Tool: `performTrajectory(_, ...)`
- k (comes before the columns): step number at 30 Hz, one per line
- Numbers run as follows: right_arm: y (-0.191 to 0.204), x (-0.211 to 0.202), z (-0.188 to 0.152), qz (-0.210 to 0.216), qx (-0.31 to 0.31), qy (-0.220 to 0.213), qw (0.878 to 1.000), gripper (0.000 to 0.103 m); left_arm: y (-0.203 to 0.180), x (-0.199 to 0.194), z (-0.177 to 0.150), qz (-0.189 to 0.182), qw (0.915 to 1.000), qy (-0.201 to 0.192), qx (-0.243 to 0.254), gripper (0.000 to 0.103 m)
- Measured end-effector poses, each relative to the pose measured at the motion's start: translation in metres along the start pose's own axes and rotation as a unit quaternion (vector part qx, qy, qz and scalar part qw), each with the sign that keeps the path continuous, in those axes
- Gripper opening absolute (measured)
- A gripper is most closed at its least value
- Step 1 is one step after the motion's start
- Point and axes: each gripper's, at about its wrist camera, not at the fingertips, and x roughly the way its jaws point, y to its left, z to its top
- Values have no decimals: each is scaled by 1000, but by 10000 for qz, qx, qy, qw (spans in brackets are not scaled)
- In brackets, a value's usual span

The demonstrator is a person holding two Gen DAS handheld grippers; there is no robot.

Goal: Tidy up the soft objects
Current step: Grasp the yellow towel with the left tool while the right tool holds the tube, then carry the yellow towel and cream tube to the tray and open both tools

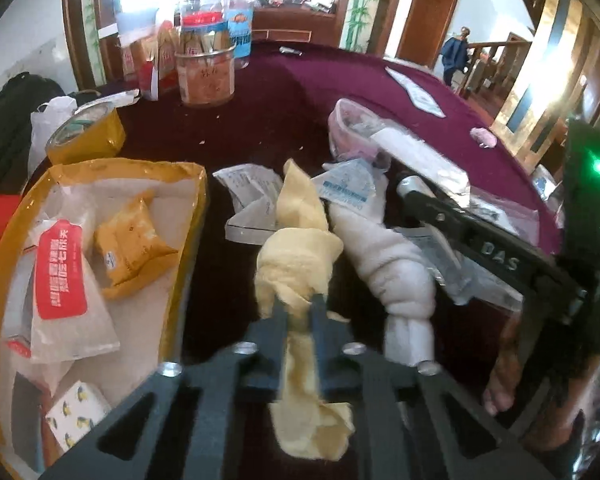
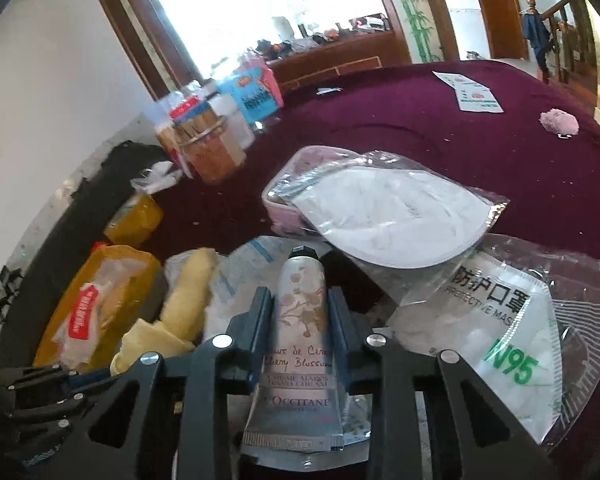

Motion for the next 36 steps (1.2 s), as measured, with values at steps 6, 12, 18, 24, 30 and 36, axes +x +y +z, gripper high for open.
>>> performTrajectory(6, 14, -15, 1, 349, -243, -346, 9985, 27, 15, -30, -6, -479, 9974, -292, -452, 6)
performTrajectory(12, 18, -12, -1, 348, -278, -287, 9986, 28, 18, -19, -7, -572, 9972, 20, -487, 17)
performTrajectory(18, 19, -10, -3, 285, -339, -250, 9987, 28, 1, -4, 1, -289, 9995, 65, -73, 50)
performTrajectory(24, 20, -11, -3, 300, -341, -274, 9986, 28, -5, 18, 1, 436, 9987, 141, 216, 37)
performTrajectory(30, 27, -26, -3, 692, -478, -610, 9946, 28, 15, -29, -10, -381, 9984, -183, -374, 37)
performTrajectory(36, 52, -44, -7, 1143, -1025, -970, 9834, 28, 69, -111, -28, -1242, 9826, -664, -1214, 37)
